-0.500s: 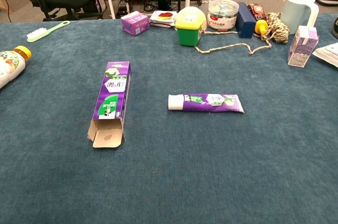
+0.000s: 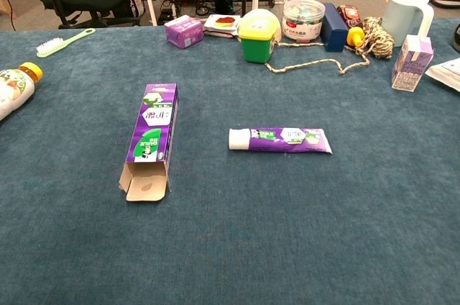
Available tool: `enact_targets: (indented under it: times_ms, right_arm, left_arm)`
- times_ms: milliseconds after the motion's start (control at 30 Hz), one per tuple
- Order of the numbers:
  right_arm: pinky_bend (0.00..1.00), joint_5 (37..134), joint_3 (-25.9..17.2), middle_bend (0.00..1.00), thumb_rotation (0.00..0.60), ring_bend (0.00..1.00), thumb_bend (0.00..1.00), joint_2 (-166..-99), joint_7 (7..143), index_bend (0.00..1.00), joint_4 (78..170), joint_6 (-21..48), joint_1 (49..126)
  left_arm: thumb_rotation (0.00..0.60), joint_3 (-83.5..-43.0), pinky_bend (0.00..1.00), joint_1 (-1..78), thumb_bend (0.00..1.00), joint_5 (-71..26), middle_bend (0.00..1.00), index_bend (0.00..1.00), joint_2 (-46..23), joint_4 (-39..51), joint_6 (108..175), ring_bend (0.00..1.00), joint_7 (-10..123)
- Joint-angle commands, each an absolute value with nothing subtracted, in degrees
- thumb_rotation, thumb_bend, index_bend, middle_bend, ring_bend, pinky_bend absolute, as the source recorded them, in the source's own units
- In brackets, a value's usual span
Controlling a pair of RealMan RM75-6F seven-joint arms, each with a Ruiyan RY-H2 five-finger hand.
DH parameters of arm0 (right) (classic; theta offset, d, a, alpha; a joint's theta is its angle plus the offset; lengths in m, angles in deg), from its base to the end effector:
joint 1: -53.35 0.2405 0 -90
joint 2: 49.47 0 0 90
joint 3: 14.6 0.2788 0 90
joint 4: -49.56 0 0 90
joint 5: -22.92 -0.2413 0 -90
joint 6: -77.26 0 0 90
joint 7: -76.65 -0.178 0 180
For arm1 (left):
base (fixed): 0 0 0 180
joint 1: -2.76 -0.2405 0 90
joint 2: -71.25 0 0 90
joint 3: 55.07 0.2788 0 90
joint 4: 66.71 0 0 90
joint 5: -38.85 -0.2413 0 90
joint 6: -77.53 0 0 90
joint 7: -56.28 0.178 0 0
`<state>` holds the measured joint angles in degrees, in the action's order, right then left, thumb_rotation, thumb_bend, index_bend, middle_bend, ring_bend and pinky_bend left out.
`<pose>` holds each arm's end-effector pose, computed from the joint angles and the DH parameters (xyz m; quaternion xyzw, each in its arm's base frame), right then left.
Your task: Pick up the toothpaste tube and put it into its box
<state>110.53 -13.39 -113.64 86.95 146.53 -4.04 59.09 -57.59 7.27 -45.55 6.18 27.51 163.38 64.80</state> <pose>-0.3231 -0.2148 0.1139 0.6468 -0.3704 0.3432 0.5716 -0.3397 0.2151 0.1337 -0.6034 -0.3643 -0.3546 0.6144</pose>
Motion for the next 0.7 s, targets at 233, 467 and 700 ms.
enact_targets:
  times_ms: [233,467,700]
  right_arm:
    - [0.04,110.4,-13.9,0.0,0.6,0.0,0.0,-114.8,87.9,0.06,145.7,-1.7,60.2]
    - [0.04,111.3,-14.3,0.01,0.6,0.0,0.0,-115.6,89.2,0.06,146.8,-1.2,60.7]
    - [0.06,113.5,-15.0,0.02,0.6,0.0,0.0,-115.9,84.9,0.06,150.8,3.7,63.9]
  left_arm:
    - [0.6,-57.9,0.11,6.9,0.0,-44.8,0.0,0.0,6.1,28.3,163.9,0.01,66.0]
    - [0.6,-58.4,0.11,6.7,0.01,-44.0,0.0,0.0,6.8,28.4,164.1,0.01,64.3]
    - [0.6,-58.1,0.11,6.5,0.0,-44.5,0.0,0.0,7.7,28.8,163.9,0.01,62.3]
